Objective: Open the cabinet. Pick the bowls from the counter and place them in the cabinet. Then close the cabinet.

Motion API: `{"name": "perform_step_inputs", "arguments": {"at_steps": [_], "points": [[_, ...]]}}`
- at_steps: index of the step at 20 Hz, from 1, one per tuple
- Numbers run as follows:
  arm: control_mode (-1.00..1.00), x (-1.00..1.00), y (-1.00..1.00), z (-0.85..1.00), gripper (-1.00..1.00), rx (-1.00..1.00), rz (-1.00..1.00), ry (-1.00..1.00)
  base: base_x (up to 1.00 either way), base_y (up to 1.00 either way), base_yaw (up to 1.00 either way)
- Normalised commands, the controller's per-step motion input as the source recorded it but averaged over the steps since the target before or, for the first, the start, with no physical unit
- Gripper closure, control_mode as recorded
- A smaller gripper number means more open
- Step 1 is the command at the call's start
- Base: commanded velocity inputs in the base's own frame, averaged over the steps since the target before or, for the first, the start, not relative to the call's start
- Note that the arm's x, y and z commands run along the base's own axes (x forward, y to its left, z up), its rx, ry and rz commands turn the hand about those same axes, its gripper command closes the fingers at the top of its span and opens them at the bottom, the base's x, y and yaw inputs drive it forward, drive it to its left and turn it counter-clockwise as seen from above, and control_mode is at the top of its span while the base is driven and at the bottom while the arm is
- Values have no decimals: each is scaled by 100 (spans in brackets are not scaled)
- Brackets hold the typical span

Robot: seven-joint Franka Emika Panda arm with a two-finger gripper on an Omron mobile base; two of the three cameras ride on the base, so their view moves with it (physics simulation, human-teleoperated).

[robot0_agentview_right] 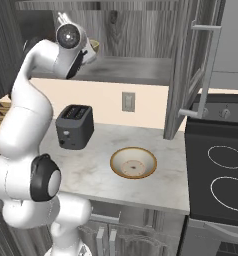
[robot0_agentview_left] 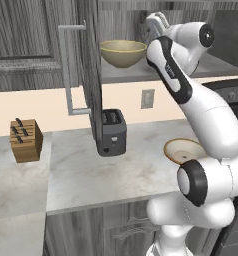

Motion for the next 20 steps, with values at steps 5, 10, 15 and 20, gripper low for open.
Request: {"name": "perform_step_inputs", "arguments": {"at_steps": [5,10,15,20], "points": [[-100,-100,-22,38,-100,0,0,-24,0,0,0],[-100,-100,-12,42,-100,0,-1,-8,0,0,0],[-100,-98,-12,27,-100,2,-20,16,0,0,0],[-100,-87,-51,4,-100,6,-35,57,0,0,0]]}}
